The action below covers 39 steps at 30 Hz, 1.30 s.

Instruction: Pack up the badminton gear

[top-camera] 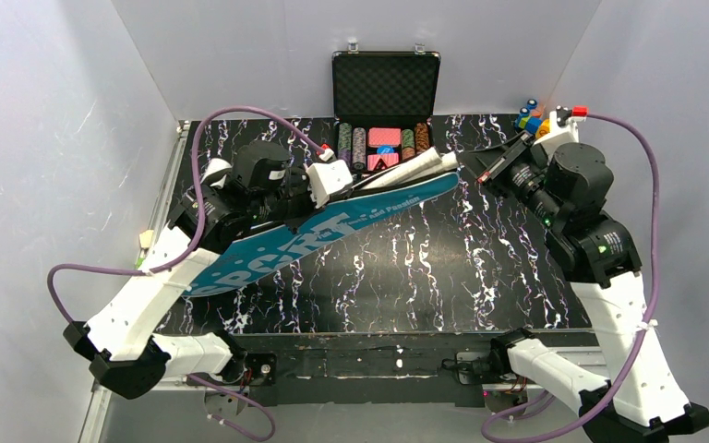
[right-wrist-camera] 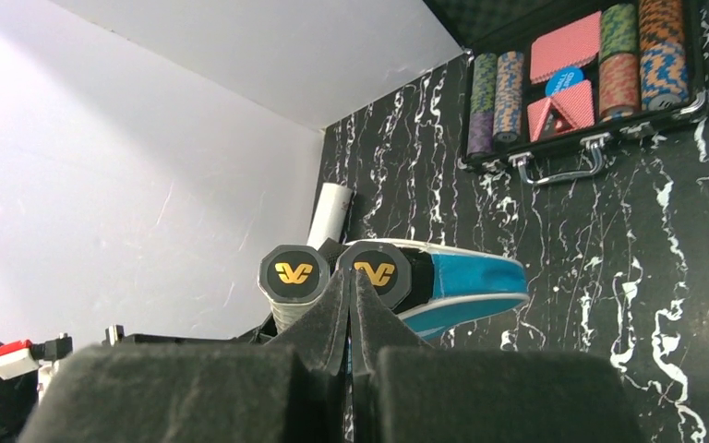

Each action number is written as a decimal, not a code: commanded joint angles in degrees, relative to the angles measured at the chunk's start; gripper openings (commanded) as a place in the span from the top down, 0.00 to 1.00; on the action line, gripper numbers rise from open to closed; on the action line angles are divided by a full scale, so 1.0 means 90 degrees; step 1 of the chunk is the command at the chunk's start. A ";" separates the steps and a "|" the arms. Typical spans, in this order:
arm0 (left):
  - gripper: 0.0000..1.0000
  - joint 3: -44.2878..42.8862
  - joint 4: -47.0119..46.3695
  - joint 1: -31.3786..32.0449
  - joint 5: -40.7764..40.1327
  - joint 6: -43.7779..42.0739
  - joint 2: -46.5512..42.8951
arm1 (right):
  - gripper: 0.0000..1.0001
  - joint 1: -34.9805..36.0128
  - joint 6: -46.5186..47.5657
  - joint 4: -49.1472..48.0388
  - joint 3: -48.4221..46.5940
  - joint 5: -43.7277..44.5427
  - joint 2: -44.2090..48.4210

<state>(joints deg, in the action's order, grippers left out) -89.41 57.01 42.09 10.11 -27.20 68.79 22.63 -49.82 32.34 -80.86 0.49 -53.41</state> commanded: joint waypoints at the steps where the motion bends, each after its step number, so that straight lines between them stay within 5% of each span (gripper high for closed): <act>1: 1.00 -0.0165 -0.0649 -0.0017 0.0130 0.0068 -0.0226 | 0.99 0.0019 -0.0269 -0.0340 0.0308 -0.0509 0.0163; 21: 1.00 -0.0343 -0.0694 -0.0017 0.0519 0.0268 -0.0007 | 0.99 0.0610 -0.0463 -0.0509 0.1672 -0.0179 0.0292; 29: 1.00 -0.0160 -0.0676 -0.0017 0.0498 0.0191 -0.0105 | 0.99 0.0554 0.0838 0.0987 -0.0363 0.0993 0.0136; 34: 1.00 -0.0109 -0.0647 -0.0012 0.0503 0.0147 -0.0170 | 0.99 0.0556 0.0952 0.1094 -0.1277 0.0605 -0.0119; 39: 1.00 -0.0074 -0.0642 -0.0009 0.0498 0.0157 -0.0202 | 0.99 0.0571 0.0585 0.0644 -0.0948 -0.0112 -0.0243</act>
<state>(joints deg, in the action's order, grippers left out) -89.41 55.27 42.11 13.63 -25.50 69.91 27.77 -43.70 40.29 -91.35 4.56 -53.71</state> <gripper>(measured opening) 0.076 0.021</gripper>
